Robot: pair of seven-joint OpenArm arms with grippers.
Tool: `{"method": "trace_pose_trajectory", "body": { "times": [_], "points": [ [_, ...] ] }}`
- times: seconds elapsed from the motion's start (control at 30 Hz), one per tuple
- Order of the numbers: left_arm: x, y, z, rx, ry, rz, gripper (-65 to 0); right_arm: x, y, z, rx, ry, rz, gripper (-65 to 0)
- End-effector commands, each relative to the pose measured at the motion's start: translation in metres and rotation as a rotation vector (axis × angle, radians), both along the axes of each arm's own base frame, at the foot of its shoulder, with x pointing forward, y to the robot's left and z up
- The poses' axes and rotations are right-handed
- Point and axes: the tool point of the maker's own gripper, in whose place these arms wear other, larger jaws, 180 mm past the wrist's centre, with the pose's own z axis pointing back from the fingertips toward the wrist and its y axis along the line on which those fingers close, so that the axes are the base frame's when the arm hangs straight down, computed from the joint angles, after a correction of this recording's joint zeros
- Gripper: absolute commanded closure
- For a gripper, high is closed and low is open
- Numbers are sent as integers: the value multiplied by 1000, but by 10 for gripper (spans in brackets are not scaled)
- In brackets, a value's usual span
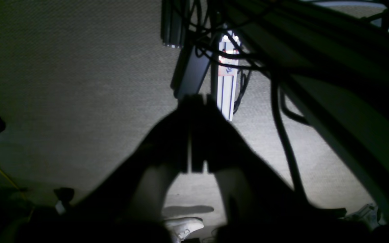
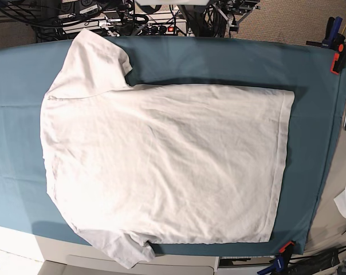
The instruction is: Fold the T-shirt properly
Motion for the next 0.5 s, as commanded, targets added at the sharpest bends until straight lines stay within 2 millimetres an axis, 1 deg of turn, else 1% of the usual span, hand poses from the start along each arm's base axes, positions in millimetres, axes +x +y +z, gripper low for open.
{"method": "trace_pose_trajectory", "body": {
  "times": [0.0, 0.47],
  "points": [
    [-2, 0, 0, 1, 0, 8, 0, 9, -6, 3, -13, -28, 1, 0],
    [0, -1, 0, -1, -4, 8, 0, 9, -6, 3, -13, -29, 1, 0]
  ]
}}
